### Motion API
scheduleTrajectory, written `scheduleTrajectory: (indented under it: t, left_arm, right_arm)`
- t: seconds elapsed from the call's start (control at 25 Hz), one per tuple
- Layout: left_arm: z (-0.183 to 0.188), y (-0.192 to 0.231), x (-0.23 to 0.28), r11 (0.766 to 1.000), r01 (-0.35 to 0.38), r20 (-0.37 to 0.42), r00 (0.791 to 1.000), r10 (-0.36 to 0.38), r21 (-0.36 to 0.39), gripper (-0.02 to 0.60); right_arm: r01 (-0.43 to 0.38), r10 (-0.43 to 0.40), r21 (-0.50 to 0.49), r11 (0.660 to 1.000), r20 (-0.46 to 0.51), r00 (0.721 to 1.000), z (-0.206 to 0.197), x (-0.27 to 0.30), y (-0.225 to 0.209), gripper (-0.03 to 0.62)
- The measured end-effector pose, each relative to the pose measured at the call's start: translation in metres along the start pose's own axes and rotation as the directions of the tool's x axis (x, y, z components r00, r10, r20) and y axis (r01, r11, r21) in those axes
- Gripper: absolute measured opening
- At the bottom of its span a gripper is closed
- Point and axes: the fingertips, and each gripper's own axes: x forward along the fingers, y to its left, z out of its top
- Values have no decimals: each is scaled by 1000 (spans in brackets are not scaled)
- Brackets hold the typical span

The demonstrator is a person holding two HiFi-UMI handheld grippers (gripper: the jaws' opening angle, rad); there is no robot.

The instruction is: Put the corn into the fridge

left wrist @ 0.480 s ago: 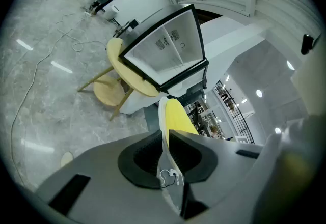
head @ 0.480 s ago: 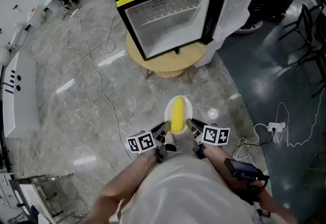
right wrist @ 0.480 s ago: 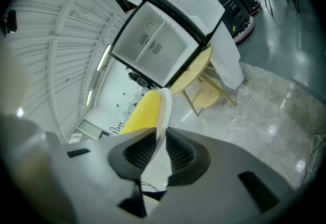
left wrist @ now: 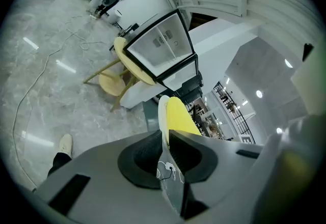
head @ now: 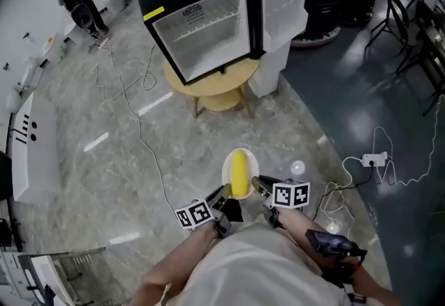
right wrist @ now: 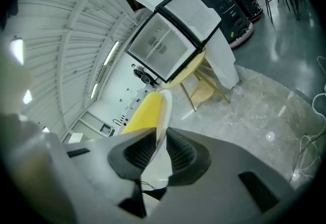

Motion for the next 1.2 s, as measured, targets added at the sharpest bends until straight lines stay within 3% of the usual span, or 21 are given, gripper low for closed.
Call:
scheduleTrajectory:
  t: [0.12,0.28,0.6,1.2]
  left_arm:
    - [2,-3,-7,999,2,52,999,-4,36,48]
    - [-25,-22,-9,1000,9,47,999,-10,25,48]
    - [-52,-33,-31,998,15,50,999,-18,63,48]
    - [-55,-32,-38,996,-3,41,999,0,85,48]
  right_arm:
    - [-25,27,-45,999,35,999,3,-2,5,61]
    - [-10,9,21,1000,35,999,-15,-29,0,61]
    - [-28,28,6,1000,47,998,-39,-56,15,61]
    - [-35,34,22,999,45,998,-49,-57,16,61]
